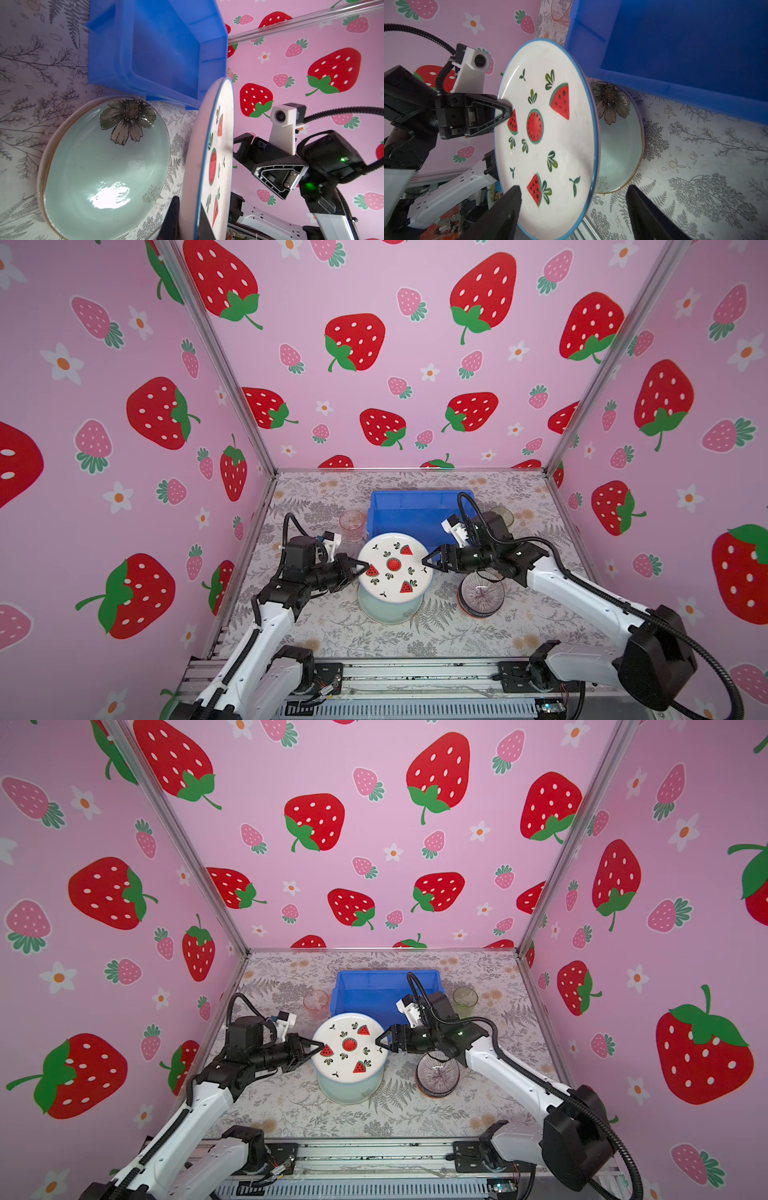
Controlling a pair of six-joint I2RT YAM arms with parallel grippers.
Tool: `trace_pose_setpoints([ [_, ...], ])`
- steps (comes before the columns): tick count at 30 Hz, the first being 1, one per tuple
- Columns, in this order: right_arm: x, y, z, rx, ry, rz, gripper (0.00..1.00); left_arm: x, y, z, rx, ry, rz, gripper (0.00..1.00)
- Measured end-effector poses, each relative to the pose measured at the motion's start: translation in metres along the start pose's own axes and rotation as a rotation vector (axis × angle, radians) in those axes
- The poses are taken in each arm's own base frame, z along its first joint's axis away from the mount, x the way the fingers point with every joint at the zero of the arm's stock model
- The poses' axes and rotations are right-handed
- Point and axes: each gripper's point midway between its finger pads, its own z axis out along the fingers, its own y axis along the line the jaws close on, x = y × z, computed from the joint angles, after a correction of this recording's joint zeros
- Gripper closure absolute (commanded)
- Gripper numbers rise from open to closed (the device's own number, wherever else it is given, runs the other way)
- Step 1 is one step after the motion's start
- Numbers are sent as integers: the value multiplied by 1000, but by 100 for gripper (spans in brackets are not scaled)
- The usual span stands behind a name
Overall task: Place the mixed dishes into the plastic bin
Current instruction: 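Lift the upright watermelon plate off the stack with both grippers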
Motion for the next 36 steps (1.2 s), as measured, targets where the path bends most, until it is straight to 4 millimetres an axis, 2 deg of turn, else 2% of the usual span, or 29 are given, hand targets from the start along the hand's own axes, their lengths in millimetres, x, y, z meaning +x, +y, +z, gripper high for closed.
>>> trace_pose_setpoints([
  [7, -4, 9, 1, -71, -12, 3, 27, -18, -15, 5, 38, -21, 34, 100],
  [14, -18, 16, 5, -120, -49, 2, 39, -20, -19, 10, 52, -14, 51, 100],
  [31, -23, -3, 15, -129, -84, 99, 75, -26, -17, 21, 62, -3, 57, 100],
  [36, -22, -13, 16, -121, -94, 141, 81, -25, -13, 28, 57, 13, 56, 100],
])
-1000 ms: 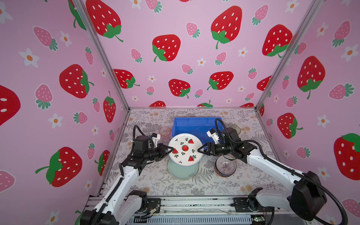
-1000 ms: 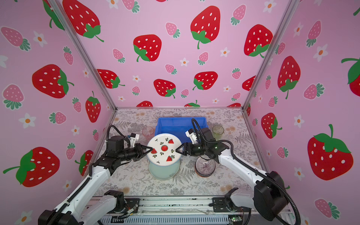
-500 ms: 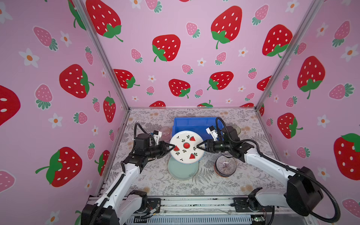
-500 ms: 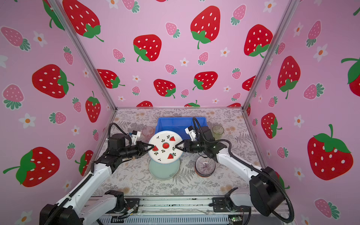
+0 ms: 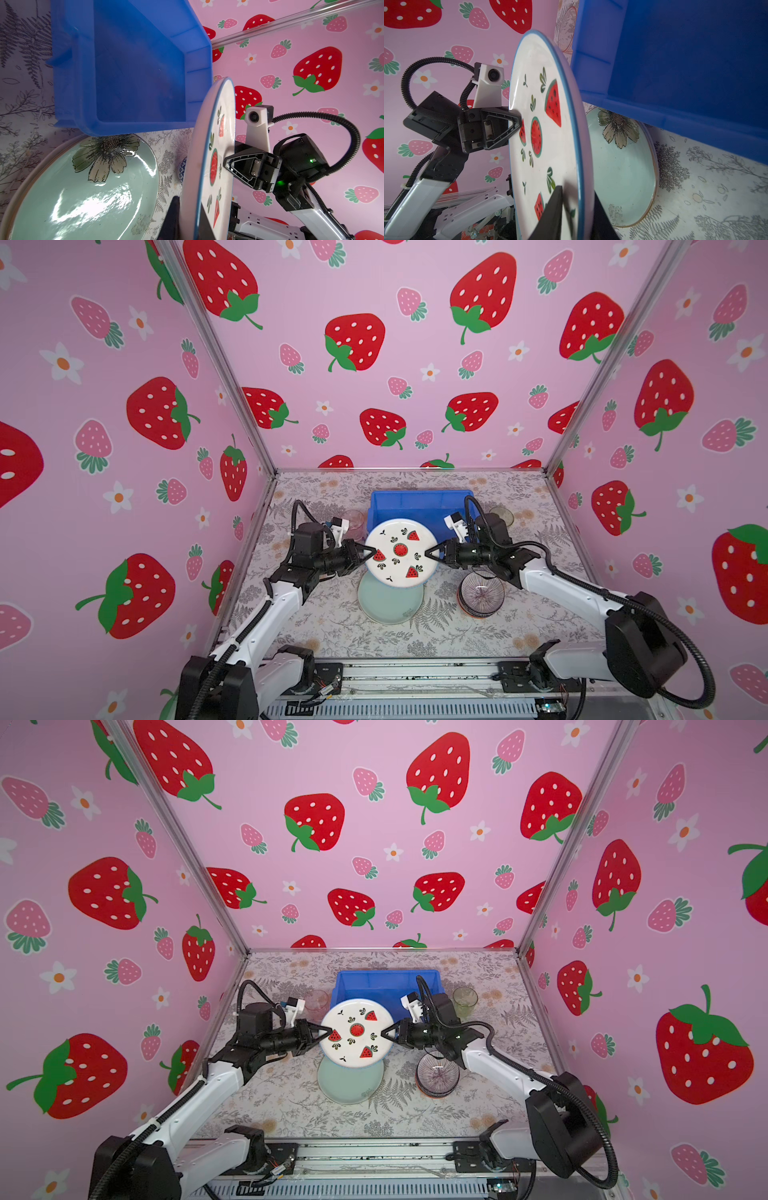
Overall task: Place the mixed dishes into the plastic bin
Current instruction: 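Lift the upright watermelon plate off the stack with both grippers, then carry the watermelon plate over the blue bin and lower it in with both grippers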
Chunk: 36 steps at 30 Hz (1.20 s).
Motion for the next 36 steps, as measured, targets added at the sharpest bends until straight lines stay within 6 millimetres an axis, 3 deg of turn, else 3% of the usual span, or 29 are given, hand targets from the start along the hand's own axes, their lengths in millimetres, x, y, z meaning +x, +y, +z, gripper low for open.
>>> trace_pose_setpoints([
  [9, -11, 6, -6, -30, -40, 32, 100, -1, 4, 5, -13, 0, 33, 77],
  [13, -13, 4, -7, -19, -52, 24, 100, 2, 4, 8, -18, 7, 37, 63],
  [20, -22, 0, -10, 4, -86, 26, 100, 3, 6, 11, -22, 17, 36, 26],
  [26, -42, 6, -13, 10, -119, 19, 100, -1, 5, 9, -43, 10, 53, 6],
  [36, -86, 5, -17, 90, -185, -20, 100, -40, -18, -17, -81, -102, 137, 1],
])
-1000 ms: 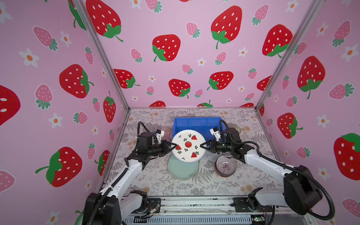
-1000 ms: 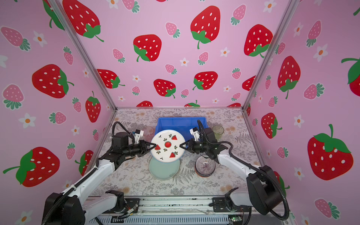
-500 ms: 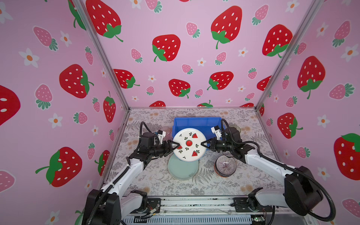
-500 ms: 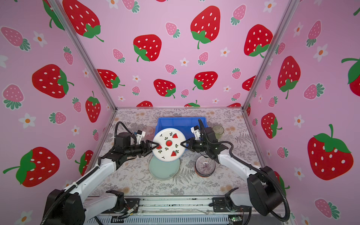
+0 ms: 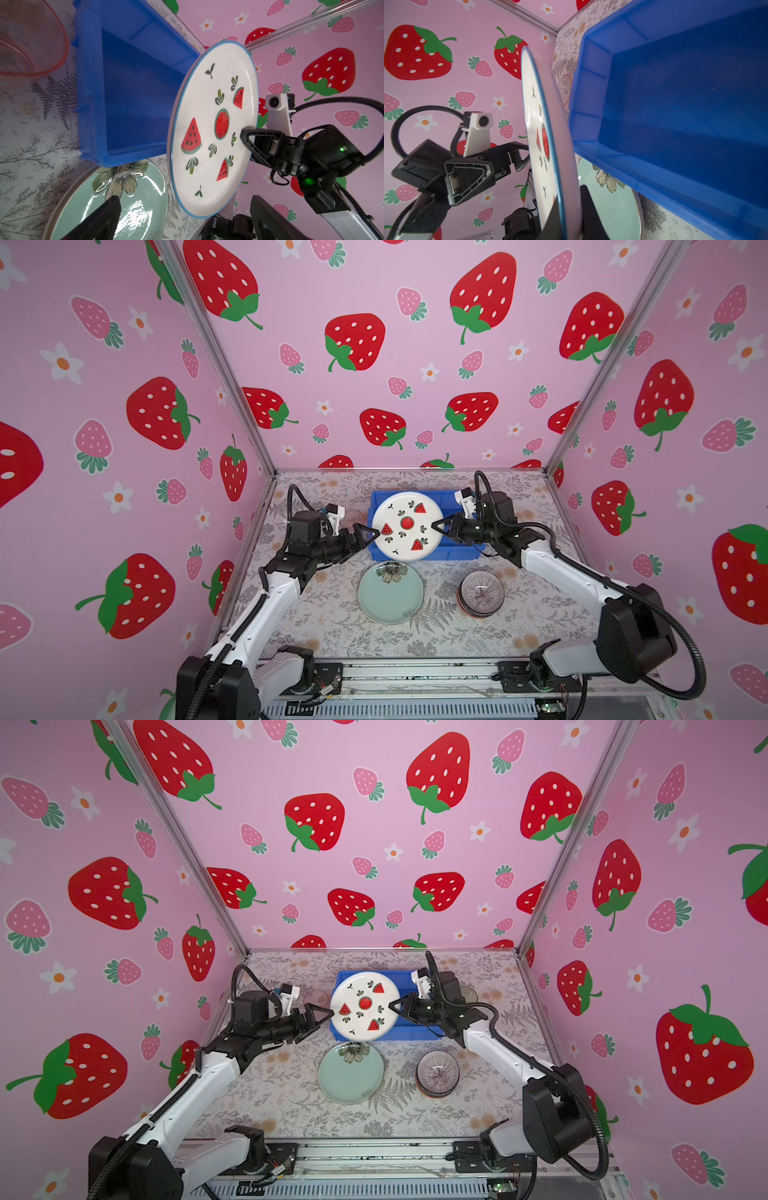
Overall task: Place the mixed dishes into the plastic bin
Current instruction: 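Carry the watermelon plate over the blue bin and lower it in with both grippers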
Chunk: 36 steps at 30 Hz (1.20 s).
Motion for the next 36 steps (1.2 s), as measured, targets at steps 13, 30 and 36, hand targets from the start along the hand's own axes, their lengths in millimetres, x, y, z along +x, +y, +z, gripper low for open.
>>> trace_pose_setpoints([
  [13, -31, -44, 27, 143, -38, 56, 100, -68, -22, -24, -82, -94, 194, 1],
  [30, -41, -83, 58, 212, -57, 138, 100, -67, 7, -5, -136, -40, 193, 1],
  [36, -41, -92, 68, 209, -57, 160, 100, -68, 7, -6, -137, -42, 195, 1],
])
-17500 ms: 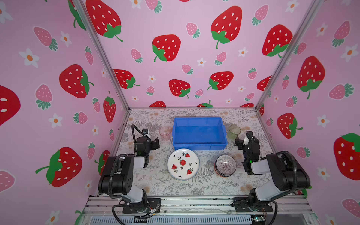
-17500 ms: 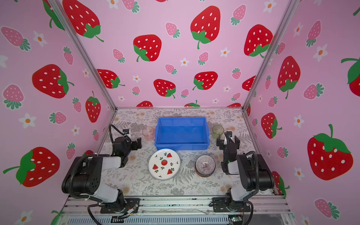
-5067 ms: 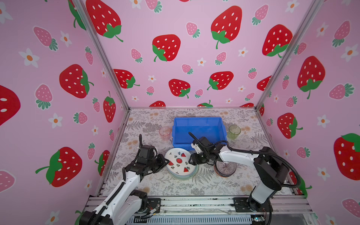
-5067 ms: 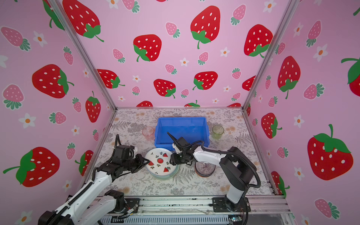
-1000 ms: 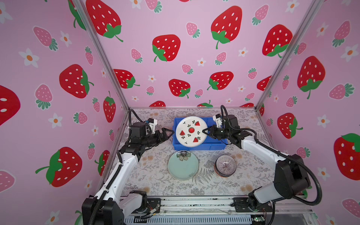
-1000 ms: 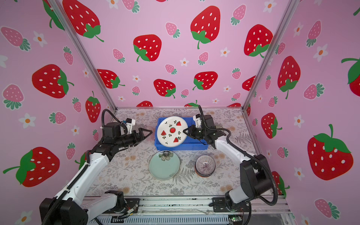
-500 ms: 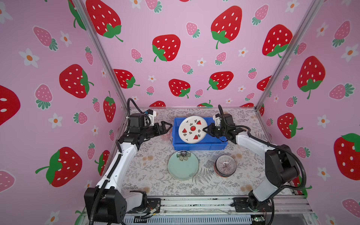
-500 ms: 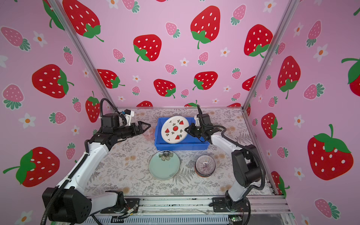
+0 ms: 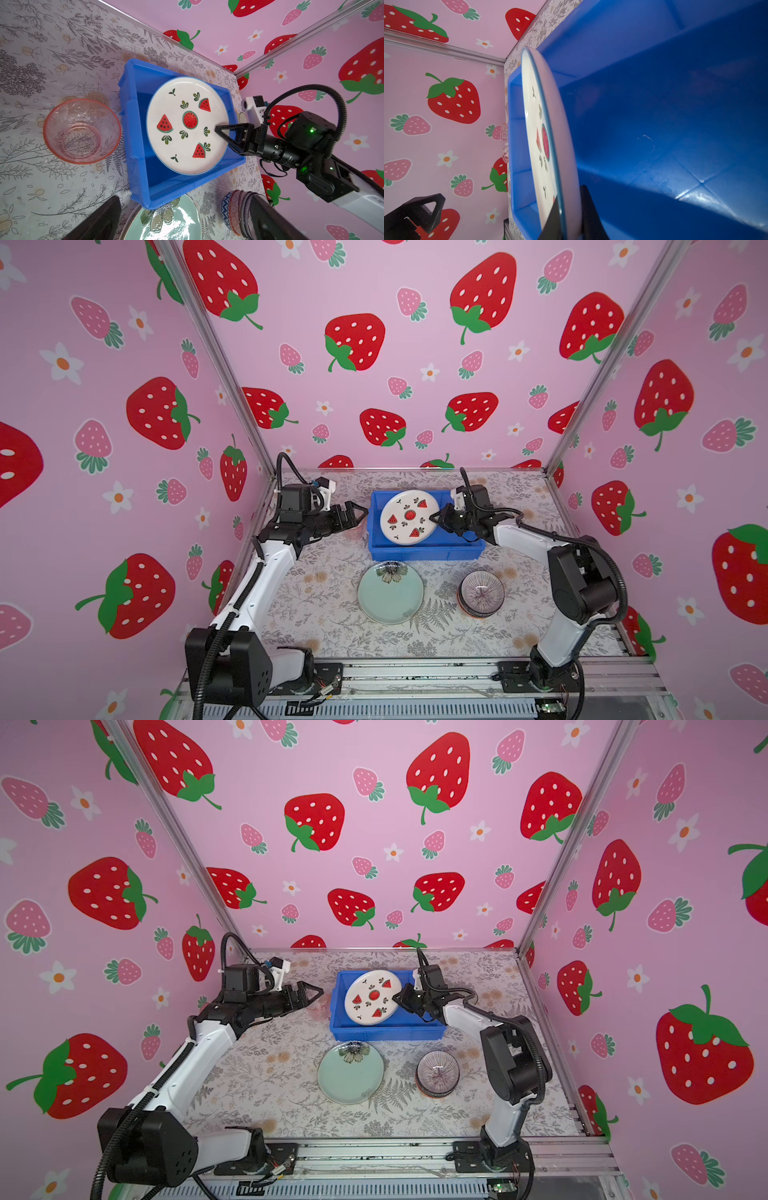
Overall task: Place the mixed dishes into the plastic bin
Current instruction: 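Carry the watermelon plate over the blue bin and lower it in with both grippers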
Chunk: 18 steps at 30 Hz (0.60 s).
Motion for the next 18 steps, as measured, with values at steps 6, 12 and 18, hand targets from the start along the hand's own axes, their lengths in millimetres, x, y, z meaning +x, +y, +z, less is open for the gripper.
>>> trace_pose_setpoints([
  [6, 2, -8, 10, 6, 10, 26, 100, -1, 1, 0, -2, -2, -1, 1],
  [12, 4, -9, 17, -8, 19, 42, 100, -1, 2, -1, -3, -4, -3, 1],
  [18, 8, -10, 25, -20, 31, 57, 100, -1, 2, -1, -2, -4, -3, 1],
])
